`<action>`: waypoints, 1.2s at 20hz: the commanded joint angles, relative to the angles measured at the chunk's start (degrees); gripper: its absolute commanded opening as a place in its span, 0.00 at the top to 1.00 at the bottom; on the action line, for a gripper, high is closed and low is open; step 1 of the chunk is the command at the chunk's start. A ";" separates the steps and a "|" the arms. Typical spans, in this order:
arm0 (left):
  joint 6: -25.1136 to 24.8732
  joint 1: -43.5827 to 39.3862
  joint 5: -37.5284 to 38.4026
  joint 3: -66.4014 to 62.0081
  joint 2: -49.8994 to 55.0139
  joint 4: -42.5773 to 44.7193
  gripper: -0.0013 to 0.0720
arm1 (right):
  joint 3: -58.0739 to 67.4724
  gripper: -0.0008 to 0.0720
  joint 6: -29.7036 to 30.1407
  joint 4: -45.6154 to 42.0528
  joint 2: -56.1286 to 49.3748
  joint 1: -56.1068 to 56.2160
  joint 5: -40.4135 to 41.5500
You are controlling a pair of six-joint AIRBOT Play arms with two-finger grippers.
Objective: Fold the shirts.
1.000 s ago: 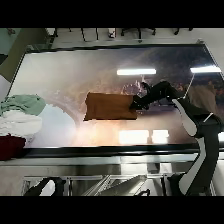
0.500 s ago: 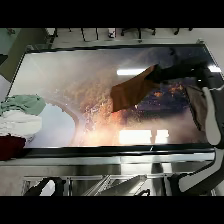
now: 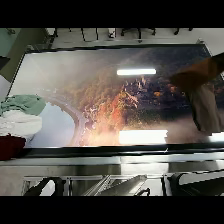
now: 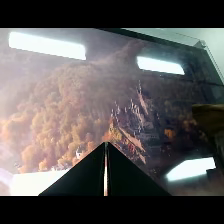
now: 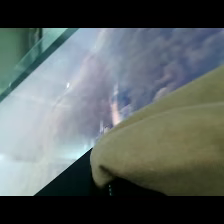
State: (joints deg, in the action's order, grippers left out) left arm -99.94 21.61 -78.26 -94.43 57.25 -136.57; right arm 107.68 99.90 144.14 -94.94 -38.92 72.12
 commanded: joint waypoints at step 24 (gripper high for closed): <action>1.14 -25.94 11.17 0.02 6.21 5.01 0.96 | 10.62 0.96 22.03 -5.73 -12.04 -1.97 -13.86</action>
State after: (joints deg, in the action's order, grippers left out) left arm -99.90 -1.34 -66.08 -94.43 61.36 -132.20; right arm 118.54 126.41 150.32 -104.62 -39.90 48.97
